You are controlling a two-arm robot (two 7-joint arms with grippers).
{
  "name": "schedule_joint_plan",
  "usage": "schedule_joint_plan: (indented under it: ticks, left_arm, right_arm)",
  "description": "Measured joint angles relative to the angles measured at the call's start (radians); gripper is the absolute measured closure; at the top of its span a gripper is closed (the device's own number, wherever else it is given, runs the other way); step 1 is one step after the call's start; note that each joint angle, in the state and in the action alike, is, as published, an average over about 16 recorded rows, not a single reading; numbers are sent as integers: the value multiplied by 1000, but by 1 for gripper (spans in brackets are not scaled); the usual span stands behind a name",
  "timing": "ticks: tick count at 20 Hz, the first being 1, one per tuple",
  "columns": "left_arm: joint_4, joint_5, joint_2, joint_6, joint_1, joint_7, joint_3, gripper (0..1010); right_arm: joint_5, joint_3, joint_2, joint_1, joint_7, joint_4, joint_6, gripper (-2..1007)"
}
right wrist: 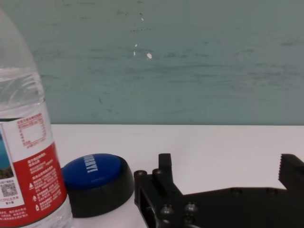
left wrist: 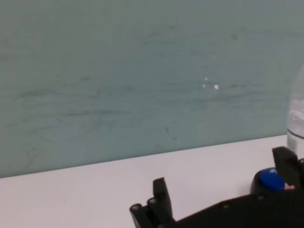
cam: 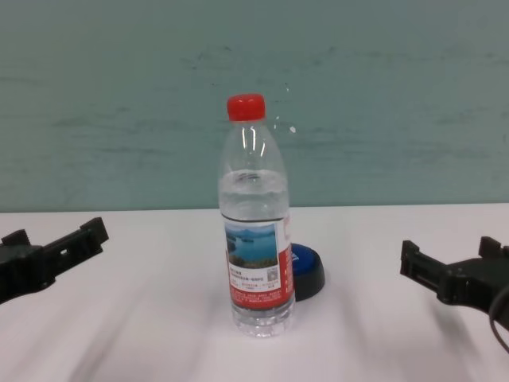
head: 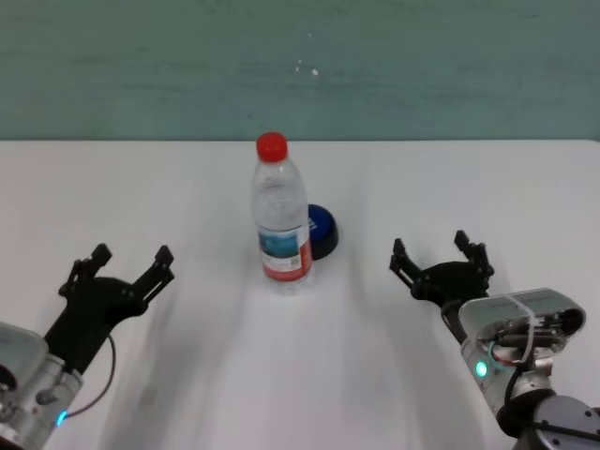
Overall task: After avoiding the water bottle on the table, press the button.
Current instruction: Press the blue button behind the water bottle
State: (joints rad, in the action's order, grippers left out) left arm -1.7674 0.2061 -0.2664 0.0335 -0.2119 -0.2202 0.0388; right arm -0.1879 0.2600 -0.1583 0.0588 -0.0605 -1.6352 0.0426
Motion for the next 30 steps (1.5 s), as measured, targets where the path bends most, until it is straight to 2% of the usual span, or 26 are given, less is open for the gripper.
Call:
schedule_joint_plan:
  ticks: [6, 14, 30]
  left_arm:
    - [-41, 18, -22, 2, -37, -16, -2, 0]
    - [-56, 17, -38, 11, -53, -20, 11, 0]
    - [-41, -47, -39, 36, -50, -12, 57, 0]
  right_arm:
    - [0, 0, 0, 0, 0, 0, 0, 1]
    - [0, 0, 0, 0, 0, 0, 0, 1]
    - [0, 0, 0, 0, 0, 0, 0, 1]
